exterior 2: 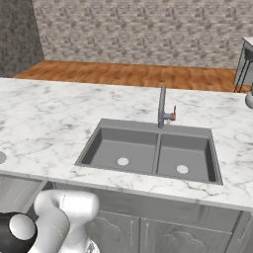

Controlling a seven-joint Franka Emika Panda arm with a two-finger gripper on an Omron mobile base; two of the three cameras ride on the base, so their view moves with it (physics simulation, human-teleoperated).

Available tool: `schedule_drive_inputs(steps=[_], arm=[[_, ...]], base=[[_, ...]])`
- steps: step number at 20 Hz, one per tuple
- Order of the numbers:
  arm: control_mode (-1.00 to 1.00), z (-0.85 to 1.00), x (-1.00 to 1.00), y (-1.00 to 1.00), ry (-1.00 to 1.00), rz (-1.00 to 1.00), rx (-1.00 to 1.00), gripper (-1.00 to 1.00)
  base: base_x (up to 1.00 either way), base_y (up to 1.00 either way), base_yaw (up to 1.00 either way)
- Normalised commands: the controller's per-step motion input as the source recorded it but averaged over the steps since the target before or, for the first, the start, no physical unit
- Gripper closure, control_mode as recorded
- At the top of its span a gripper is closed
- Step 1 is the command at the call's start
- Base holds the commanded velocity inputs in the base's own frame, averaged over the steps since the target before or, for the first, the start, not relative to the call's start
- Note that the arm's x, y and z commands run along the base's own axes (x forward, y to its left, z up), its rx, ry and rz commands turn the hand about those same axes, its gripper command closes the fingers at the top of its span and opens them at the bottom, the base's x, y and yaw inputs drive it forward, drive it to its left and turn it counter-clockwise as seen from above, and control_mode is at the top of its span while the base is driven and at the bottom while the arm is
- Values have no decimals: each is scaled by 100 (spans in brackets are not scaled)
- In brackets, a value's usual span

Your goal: Take the pizza cutter from the drawer on the left and place it on the dining counter for cutting.

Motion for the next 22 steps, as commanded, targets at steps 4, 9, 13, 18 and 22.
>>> schedule_drive_inputs(steps=[4,9,13,18,22], arm=[[-100,47,0,-85,0,0,0,100],[-100,39,5,-87,0,0,0,100],[-100,41,14,-84,0,0,0,100],[-100,33,18,-74,0,0,0,100],[-100,23,22,-71,0,0,0,100]], base=[[0,0,0],[0,0,0],[0,0,0],[0,0,0],[0,0,0]])
